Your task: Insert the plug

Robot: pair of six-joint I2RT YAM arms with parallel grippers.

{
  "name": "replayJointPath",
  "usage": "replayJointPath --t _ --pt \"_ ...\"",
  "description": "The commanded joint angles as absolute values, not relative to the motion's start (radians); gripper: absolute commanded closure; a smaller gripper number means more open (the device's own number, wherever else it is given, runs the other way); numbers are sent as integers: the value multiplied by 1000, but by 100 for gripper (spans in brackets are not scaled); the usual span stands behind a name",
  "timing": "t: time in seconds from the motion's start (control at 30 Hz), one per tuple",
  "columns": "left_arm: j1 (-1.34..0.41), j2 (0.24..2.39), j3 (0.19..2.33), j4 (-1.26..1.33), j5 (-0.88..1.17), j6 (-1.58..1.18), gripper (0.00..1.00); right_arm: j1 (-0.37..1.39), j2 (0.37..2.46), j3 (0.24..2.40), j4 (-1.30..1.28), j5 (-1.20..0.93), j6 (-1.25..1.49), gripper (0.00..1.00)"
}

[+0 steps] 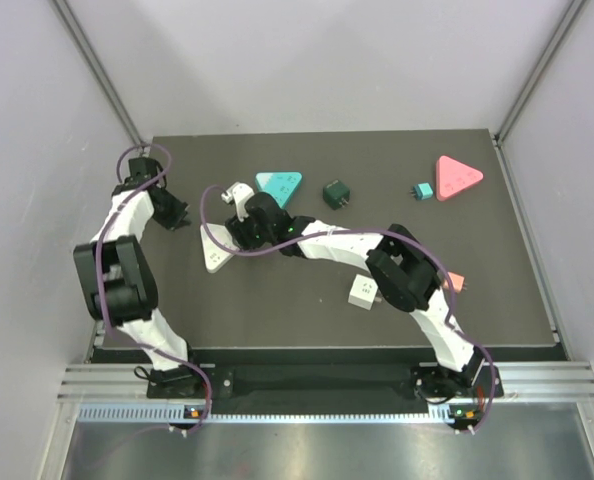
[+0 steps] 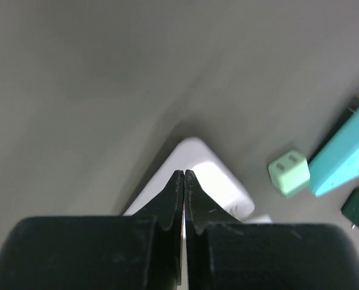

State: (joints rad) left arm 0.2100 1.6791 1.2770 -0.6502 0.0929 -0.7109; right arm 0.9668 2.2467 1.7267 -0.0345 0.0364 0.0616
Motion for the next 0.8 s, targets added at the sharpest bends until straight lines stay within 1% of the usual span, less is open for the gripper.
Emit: replayJointPath --t 0.0,0.13,0.23,0.77 --pt "215 1801 1362 -623 133 -742 100 979 2299 1696 -285 46 31 100" --pt "210 1903 1393 -615 166 -742 100 977 2328 1773 -334 45 15 100" --pt "204 1933 1385 -603 172 -739 100 974 2362 1844 -380 43 8 100" --pt "149 1959 1310 -532 212 -765 100 965 2511 2089 -505 18 -20 100"
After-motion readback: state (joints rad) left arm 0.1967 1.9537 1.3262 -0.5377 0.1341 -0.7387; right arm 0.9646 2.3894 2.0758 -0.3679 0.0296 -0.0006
